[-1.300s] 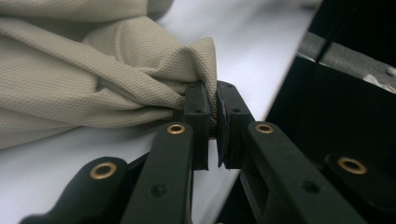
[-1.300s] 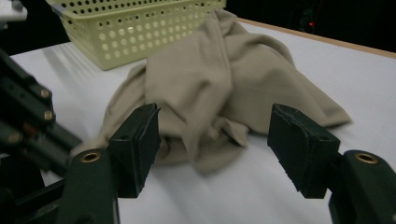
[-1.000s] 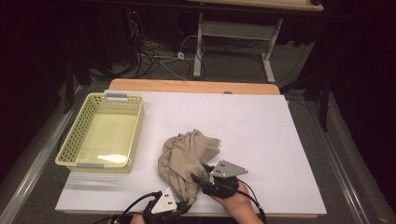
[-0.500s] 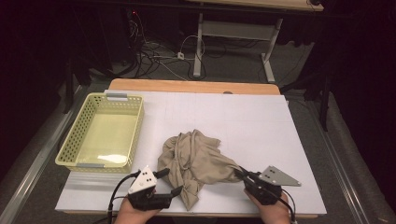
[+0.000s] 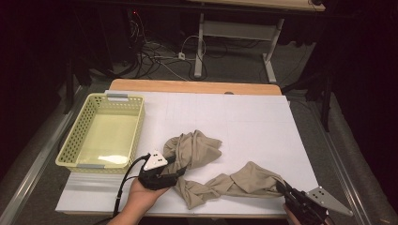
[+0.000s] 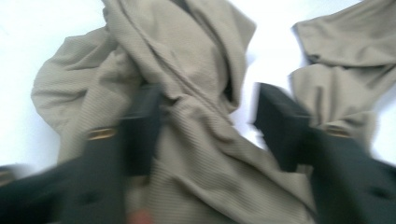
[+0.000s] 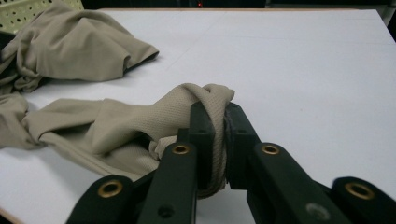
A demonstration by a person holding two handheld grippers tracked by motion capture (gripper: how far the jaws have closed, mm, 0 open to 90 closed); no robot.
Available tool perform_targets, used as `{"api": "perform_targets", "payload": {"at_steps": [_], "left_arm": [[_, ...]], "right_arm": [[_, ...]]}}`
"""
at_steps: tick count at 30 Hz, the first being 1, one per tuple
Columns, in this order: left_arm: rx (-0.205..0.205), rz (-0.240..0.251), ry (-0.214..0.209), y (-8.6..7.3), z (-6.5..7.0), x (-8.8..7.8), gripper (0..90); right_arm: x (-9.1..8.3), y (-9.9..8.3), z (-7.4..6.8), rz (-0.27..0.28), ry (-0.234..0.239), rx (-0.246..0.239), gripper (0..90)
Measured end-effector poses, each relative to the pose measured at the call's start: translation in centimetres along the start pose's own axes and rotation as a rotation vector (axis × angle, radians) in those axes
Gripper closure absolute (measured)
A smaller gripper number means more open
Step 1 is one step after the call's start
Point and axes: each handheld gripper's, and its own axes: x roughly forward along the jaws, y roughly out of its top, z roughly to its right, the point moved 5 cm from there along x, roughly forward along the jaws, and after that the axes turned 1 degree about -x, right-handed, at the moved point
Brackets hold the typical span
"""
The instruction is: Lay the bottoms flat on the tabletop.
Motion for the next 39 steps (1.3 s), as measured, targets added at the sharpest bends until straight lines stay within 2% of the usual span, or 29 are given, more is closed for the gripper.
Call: {"api": "perform_targets", "payload": {"at_steps": [1,4,5,8,14,19,24,29,32,35,38,39], "left_arm": [[-0.001,-0.01,0.002,0.0,-0.1,0.2,54.5],[-0.003,-0.019,-0.042,0.0,0.0,0.6,75.8],[0.008,-0.021,-0.05,0.1,0.3,0.6,79.3],[0.06,-0.018,-0.083,0.2,1.8,0.5,82.4],[0.142,-0.043,-0.154,-0.4,5.1,0.4,82.5],[0.181,-0.077,-0.218,-1.5,7.4,0.3,82.5],[0.213,-0.103,-0.246,-2.6,9.0,-0.3,82.4],[0.222,-0.127,-0.265,-3.8,10.0,-1.3,82.5],[0.242,-0.148,-0.263,-4.5,10.7,-1.7,82.4],[0.242,-0.161,-0.265,-5.2,11.2,-1.9,82.5],[0.249,-0.177,-0.262,-5.7,11.5,-2.0,82.4],[0.254,-0.179,-0.255,-5.9,11.5,-2.0,82.4]], "right_arm": [[-0.1,-0.1,-0.3,-0.005,0.002,-0.007,79.9],[-0.2,-0.1,-0.9,-0.008,0.005,-0.03,71.8],[-0.3,0.0,-1.1,-0.006,0.002,-0.038,69.8],[-0.2,0.3,-1.4,0.006,0.0,-0.047,67.4],[0.5,1.3,-2.6,0.028,0.042,-0.065,65.3],[1.8,2.2,-4.3,0.034,0.101,-0.096,64.1],[3.7,3.1,-6.1,0.031,0.166,-0.139,61.7],[6.1,3.9,-8.2,0.02,0.239,-0.173,59.0],[8.0,4.4,-10.0,0.006,0.292,-0.196,55.1],[10.0,4.7,-11.9,-0.013,0.328,-0.222,47.9],[12.2,4.7,-13.7,-0.064,0.362,-0.229,39.5],[12.8,4.5,-14.2,-0.09,0.36,-0.24,40.8]]}}
